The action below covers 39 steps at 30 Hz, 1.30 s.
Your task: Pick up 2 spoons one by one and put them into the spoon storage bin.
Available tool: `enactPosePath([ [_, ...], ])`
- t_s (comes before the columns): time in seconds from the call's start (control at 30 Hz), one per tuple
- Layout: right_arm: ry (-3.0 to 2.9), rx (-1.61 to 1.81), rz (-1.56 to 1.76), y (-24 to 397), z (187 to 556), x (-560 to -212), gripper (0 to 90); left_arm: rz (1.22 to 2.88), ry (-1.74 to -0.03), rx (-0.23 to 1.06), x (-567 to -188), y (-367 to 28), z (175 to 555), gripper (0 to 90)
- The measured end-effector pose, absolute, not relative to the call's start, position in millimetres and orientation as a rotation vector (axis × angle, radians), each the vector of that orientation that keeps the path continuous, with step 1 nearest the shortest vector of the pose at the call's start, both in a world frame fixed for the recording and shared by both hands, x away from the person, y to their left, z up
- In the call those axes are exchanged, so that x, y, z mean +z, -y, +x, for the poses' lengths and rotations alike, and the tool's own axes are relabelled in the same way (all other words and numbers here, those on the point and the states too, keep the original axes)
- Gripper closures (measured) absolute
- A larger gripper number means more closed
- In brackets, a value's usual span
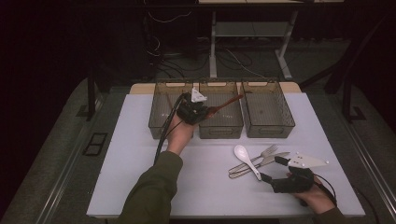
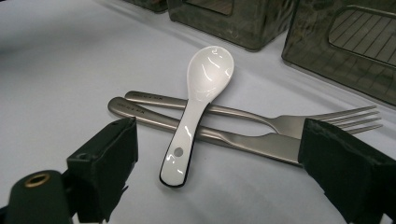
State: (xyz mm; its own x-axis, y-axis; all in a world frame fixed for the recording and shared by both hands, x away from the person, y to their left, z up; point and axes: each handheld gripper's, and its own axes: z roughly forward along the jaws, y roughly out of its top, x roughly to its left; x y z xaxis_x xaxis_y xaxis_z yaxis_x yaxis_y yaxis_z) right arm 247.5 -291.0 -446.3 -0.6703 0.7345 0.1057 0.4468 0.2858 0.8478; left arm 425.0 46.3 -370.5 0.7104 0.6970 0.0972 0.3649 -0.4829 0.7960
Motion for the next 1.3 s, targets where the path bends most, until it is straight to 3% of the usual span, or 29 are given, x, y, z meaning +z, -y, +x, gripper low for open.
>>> enactPosePath([
  [0.3, -2.241, 1.341, 1.073, 293.0, 247.5, -444.8, 11.8, 2.146, -0.847, 0.483, -382.5, -41.1, 432.2, 81.6],
  [0.4, -2.243, 1.339, 1.072, 292.9, 247.3, -445.2, 11.8, 2.148, -0.859, 0.486, -384.6, -40.6, 433.3, 69.1],
  [0.87, -2.248, 1.333, 1.077, 292.9, 248.0, -446.0, 11.8, 2.133, -0.763, 0.360, -376.6, -42.8, 426.0, 45.2],
  [1.3, -2.243, 1.323, 1.093, 293.1, 246.8, -445.3, 11.8, 2.082, -0.618, 0.253, -366.4, -58.0, 374.0, 26.5],
])
